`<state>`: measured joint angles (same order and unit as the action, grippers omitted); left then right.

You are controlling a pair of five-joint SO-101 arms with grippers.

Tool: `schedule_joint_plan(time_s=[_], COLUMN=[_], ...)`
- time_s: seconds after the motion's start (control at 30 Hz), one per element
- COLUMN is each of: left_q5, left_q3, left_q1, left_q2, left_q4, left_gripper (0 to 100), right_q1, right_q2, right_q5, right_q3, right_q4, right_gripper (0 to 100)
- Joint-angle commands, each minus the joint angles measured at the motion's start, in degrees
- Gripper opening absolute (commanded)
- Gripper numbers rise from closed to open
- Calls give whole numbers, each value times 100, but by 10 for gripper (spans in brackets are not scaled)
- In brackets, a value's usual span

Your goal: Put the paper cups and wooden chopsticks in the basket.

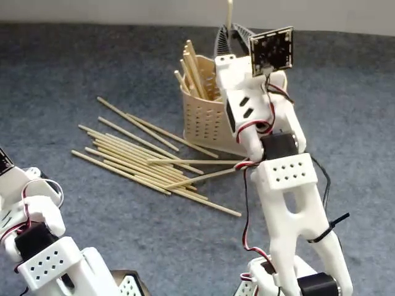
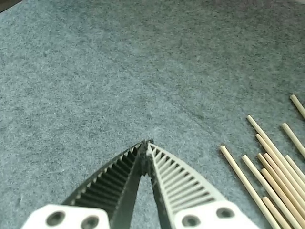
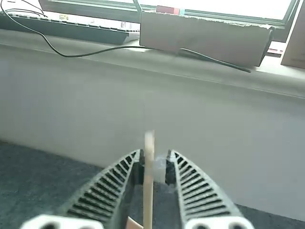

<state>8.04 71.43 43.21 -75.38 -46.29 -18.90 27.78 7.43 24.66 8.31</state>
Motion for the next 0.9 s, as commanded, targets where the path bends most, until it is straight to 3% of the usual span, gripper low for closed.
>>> schedule_joint_plan(time_s=[0.0,0.47,0.87], left_q5=[26,26,26], left_q3=[-40,-40,-40], left_q1=[-101,-110,-110], left_q2=[-66,-66,-66], left_q4=[123,123,123], left_gripper=[11,11,11], right_q1=[75,-989,-1956], right_q2=[84,462,391], right_q5=[-53,-35,-9], right_q3=[-101,-2123,-1895], right_q4=[-75,3705,5930], right_gripper=[109,109,109])
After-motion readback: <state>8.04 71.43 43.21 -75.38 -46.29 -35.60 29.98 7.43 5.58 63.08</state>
